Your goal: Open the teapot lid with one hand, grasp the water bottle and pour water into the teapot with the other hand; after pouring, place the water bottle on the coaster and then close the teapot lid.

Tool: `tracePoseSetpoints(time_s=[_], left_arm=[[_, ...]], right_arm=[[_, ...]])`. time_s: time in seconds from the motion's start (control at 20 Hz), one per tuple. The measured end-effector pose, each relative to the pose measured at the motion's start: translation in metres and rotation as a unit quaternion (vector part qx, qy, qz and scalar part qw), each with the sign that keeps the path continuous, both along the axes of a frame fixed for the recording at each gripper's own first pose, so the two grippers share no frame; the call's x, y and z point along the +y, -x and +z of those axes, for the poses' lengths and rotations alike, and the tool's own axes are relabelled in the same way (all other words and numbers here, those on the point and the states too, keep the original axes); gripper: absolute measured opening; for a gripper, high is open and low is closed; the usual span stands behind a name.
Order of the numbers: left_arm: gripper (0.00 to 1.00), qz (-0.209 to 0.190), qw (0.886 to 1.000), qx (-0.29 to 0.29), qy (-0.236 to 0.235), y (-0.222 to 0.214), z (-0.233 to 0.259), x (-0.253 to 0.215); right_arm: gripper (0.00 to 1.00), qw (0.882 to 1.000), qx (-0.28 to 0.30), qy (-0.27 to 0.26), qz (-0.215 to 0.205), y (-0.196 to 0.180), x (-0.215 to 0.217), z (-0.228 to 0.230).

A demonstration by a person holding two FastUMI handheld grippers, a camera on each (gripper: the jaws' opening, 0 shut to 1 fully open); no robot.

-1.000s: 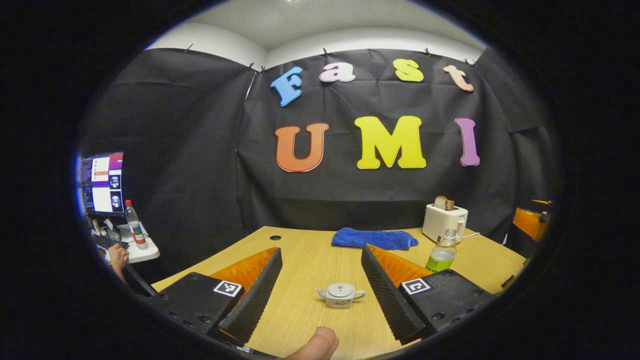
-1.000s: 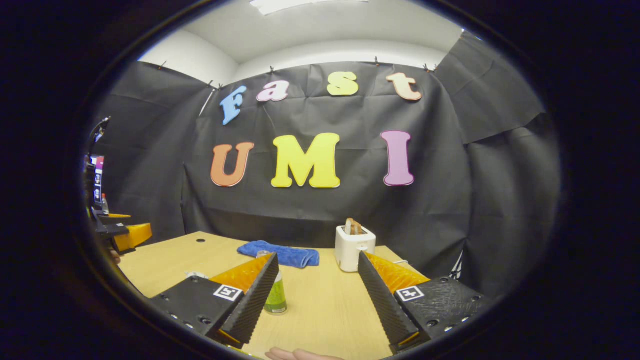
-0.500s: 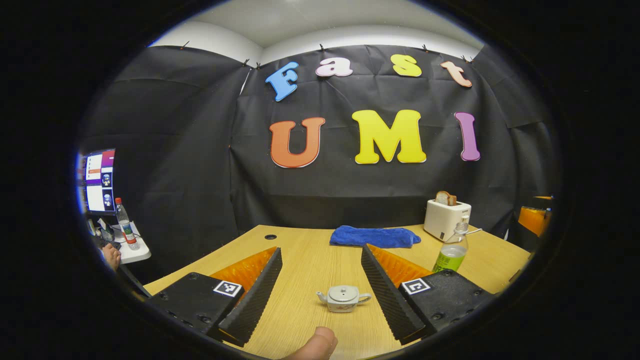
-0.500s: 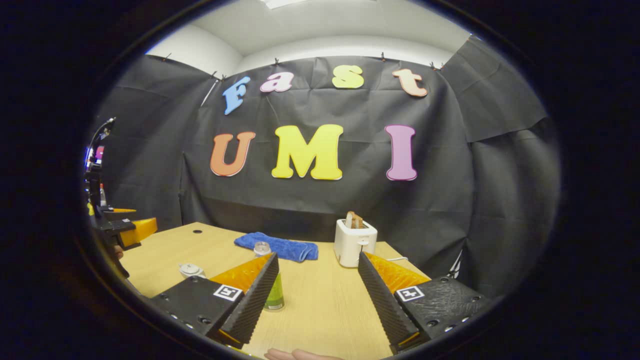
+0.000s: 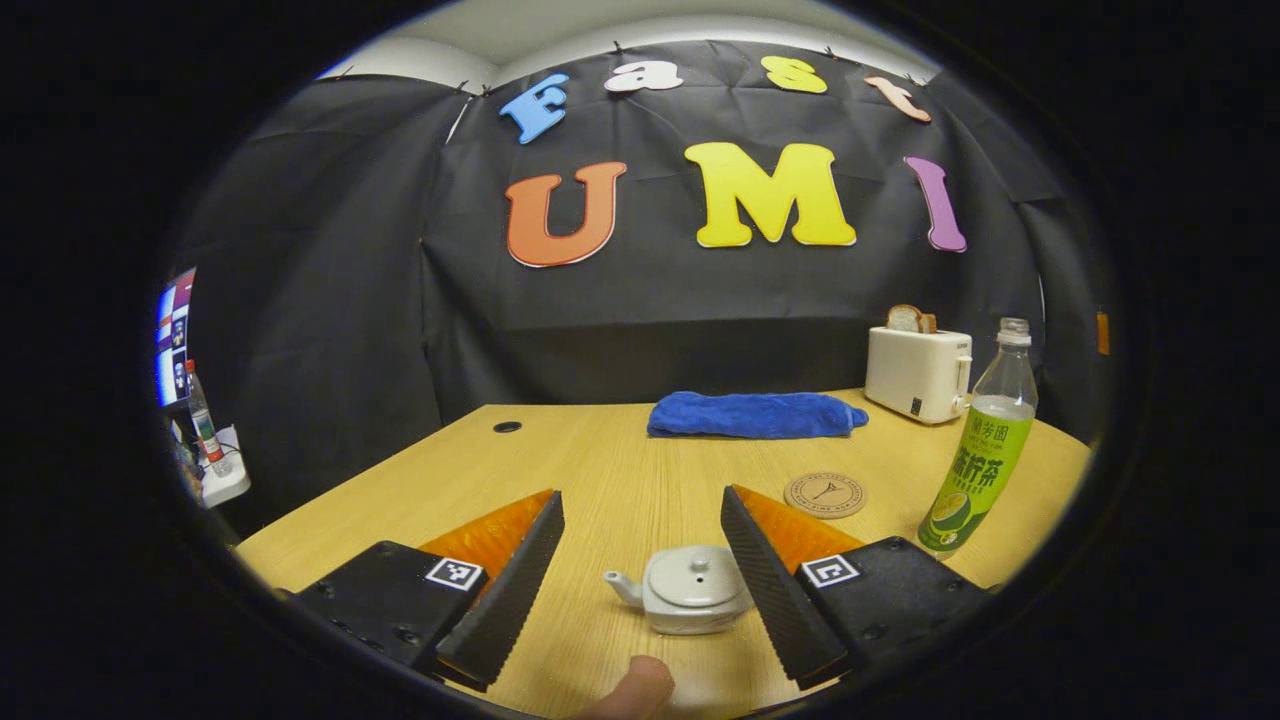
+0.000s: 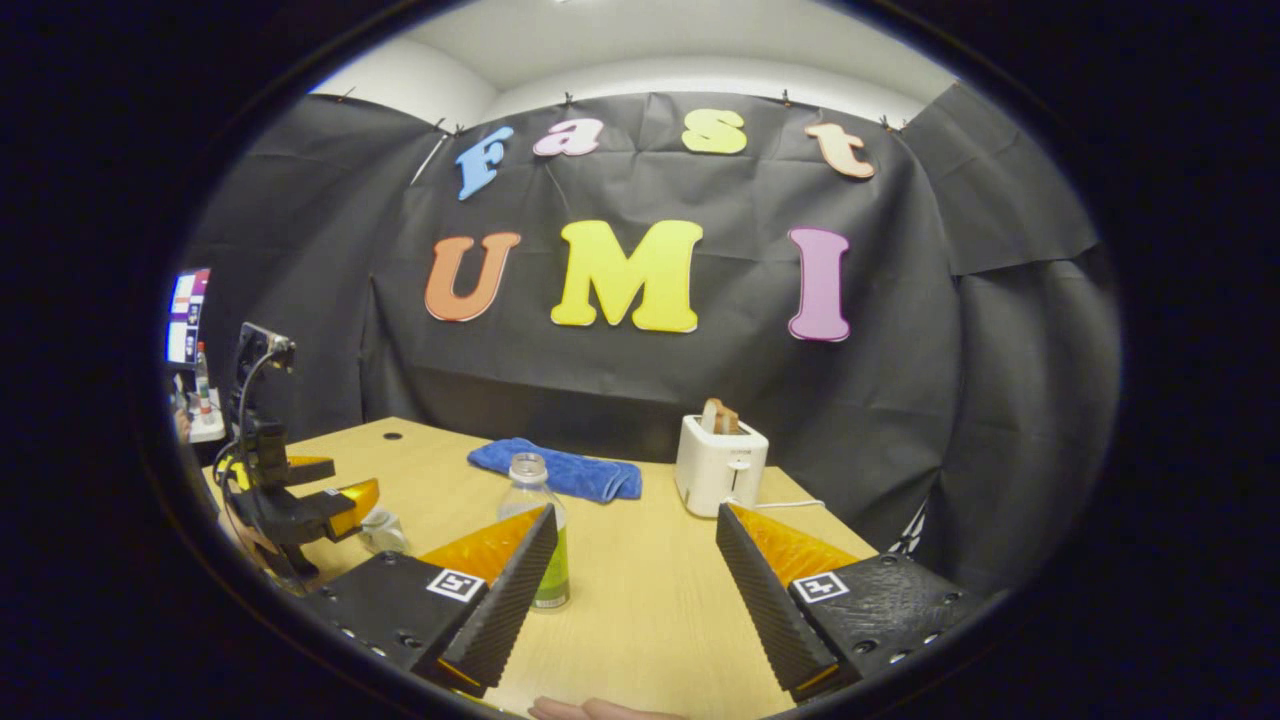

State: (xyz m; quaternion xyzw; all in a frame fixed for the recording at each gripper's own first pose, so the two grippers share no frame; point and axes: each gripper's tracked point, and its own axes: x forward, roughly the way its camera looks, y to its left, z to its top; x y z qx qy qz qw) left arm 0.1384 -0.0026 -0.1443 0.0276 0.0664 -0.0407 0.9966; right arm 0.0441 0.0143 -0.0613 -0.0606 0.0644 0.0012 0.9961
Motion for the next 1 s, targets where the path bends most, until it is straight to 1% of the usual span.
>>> tracePoseSetpoints(time_s=[0.1, 0.15, 0.2, 0.25, 0.3, 0.35, 0.4, 0.5, 0.55, 0.6, 0.65, 0.8, 0.85, 0.9, 1.0], left_arm=[[0.94, -0.019, 1.000, -0.006, 0.008, -0.001, -0.003, -0.011], [0.85, -0.025, 1.000, -0.002, 0.010, -0.002, -0.006, -0.016], [0.81, -0.029, 1.000, -0.001, 0.007, -0.003, -0.011, -0.017], [0.72, -0.031, 0.999, 0.011, 0.007, -0.005, -0.017, -0.018], [0.65, -0.042, 0.999, 0.025, 0.009, -0.005, -0.025, -0.023], [0.50, -0.041, 0.999, 0.030, 0.010, -0.004, -0.027, -0.024], [0.44, -0.044, 0.999, 0.022, 0.010, -0.006, -0.023, -0.023], [0.38, -0.037, 0.999, 0.024, 0.007, -0.007, -0.026, -0.019], [0.30, -0.032, 0.999, 0.021, 0.007, -0.008, -0.024, -0.015], [0.24, -0.030, 0.999, 0.022, 0.008, -0.007, -0.024, -0.015], [0.13, -0.030, 0.999, 0.022, 0.010, -0.009, -0.024, -0.017], [0.08, -0.024, 0.999, 0.026, 0.005, -0.007, -0.023, -0.015], [0.06, -0.025, 0.999, 0.025, 0.004, -0.006, -0.020, -0.016], [0.06, -0.025, 0.999, 0.024, 0.002, -0.005, -0.016, -0.015], [0.05, -0.029, 0.999, 0.011, 0.019, 0.000, 0.003, -0.016]], right_arm=[[0.95, 1.000, 0.007, -0.001, -0.001, -0.003, -0.001, -0.004], [0.96, 1.000, 0.009, -0.002, -0.003, -0.004, -0.002, -0.005], [0.96, 1.000, 0.010, -0.002, -0.006, -0.004, -0.004, -0.006], [0.98, 1.000, 0.012, -0.002, -0.009, -0.005, -0.005, -0.006], [0.95, 1.000, 0.013, -0.003, -0.011, -0.006, -0.007, -0.007], [0.96, 1.000, 0.014, -0.003, -0.013, -0.005, -0.007, -0.007], [0.95, 1.000, 0.014, -0.004, -0.015, -0.006, -0.008, -0.007], [0.97, 1.000, 0.015, -0.003, -0.016, -0.006, -0.009, -0.007], [0.96, 1.000, 0.015, -0.003, -0.015, -0.006, -0.008, -0.007], [0.96, 1.000, 0.015, -0.004, -0.014, -0.005, -0.007, -0.007], [0.96, 1.000, 0.015, -0.004, -0.012, -0.005, -0.005, -0.007], [0.96, 1.000, 0.015, -0.004, -0.007, -0.007, -0.002, -0.009], [0.98, 1.000, 0.016, -0.007, -0.003, -0.008, 0.000, -0.010], [0.96, 1.000, 0.016, -0.013, 0.004, -0.010, 0.005, -0.014], [0.96, 0.999, 0.025, -0.022, 0.025, -0.016, 0.018, -0.025]])
